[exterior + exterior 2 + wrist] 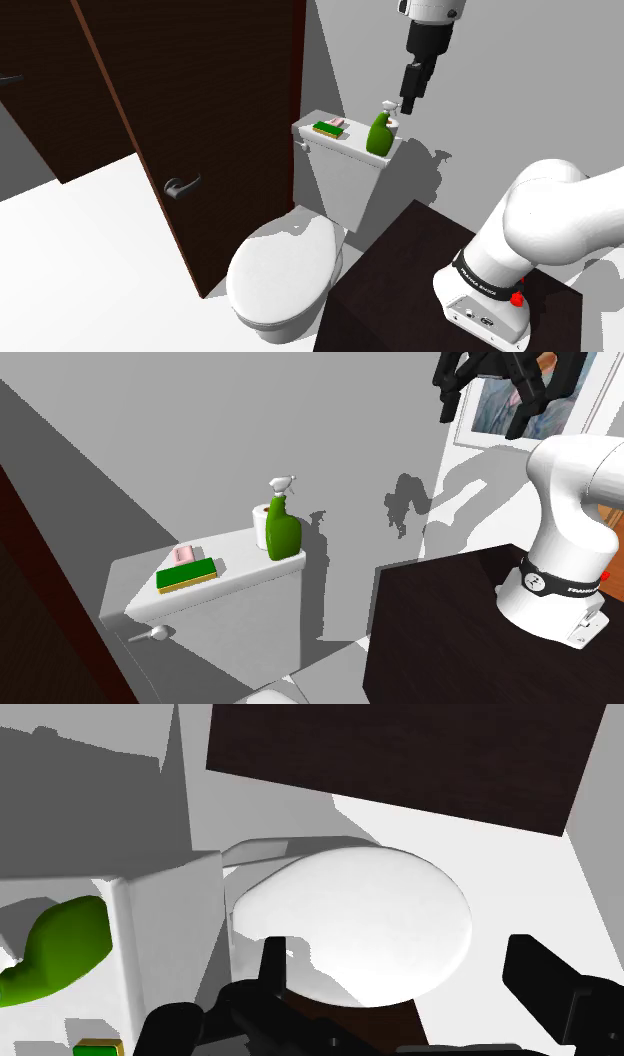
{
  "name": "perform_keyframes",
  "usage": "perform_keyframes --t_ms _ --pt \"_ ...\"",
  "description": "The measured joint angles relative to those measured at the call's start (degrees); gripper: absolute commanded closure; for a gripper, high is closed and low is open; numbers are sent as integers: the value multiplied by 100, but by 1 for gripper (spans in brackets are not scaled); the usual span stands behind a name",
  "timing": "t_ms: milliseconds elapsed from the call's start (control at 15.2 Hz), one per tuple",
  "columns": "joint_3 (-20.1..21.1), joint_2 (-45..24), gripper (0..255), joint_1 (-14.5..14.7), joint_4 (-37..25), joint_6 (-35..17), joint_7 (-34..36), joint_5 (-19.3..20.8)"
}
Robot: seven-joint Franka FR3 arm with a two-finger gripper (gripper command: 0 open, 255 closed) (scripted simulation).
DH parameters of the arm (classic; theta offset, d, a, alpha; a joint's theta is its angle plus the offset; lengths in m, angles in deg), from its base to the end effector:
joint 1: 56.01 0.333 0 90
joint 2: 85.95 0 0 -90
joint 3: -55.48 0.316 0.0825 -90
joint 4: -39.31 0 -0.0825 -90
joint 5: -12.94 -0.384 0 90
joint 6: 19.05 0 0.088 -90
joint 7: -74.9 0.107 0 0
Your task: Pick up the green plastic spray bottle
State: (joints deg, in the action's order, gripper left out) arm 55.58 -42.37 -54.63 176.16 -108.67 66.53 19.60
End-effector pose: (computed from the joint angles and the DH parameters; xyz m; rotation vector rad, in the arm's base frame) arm 0.3113 -0.0043 0.5676 3.0149 0.2635 -0.1070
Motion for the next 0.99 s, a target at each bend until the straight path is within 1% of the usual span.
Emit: perform_keyframes --t_ms 132,528,726,990 --pt "-43 -20 0 -14 8 -40 -41 22" --pt "-713 -564 0 -231 -23 -720 -685 355" --pt "-1090 -1013 0 -323 -186 -1104 -1055 474" --pt "-1542 -1684 0 -391 -451 -1624 -1515 502"
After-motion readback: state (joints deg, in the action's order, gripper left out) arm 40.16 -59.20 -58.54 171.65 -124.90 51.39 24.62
